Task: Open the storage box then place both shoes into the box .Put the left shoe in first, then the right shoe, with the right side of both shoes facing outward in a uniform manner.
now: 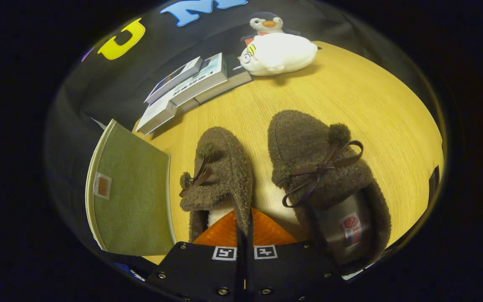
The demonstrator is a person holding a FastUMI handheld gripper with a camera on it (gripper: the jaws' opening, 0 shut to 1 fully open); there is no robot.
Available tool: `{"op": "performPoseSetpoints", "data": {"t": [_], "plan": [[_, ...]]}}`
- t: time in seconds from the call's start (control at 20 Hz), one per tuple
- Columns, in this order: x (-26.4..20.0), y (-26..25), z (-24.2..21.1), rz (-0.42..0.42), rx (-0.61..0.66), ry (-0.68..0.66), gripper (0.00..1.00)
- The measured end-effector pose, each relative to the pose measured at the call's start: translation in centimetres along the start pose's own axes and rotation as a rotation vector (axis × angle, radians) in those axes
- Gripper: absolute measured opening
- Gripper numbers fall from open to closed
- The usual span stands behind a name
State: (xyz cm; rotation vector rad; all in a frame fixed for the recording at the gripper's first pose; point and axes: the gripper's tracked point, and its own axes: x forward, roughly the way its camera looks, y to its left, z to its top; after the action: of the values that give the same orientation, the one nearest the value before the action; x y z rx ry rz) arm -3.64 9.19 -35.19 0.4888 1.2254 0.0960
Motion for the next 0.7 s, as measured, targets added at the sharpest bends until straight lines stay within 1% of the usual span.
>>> {"op": "performPoseSetpoints", "data": {"t": [0.1,0.3,0.7], "plan": [[-0.4,0.4,0.3,0.016,0.023,0.003,0.01],[-2.2,2.7,2.2,0.059,0.021,-0.04,0.01],[-7.2,10.1,6.1,0.167,0.029,-0.142,0.01]]}}
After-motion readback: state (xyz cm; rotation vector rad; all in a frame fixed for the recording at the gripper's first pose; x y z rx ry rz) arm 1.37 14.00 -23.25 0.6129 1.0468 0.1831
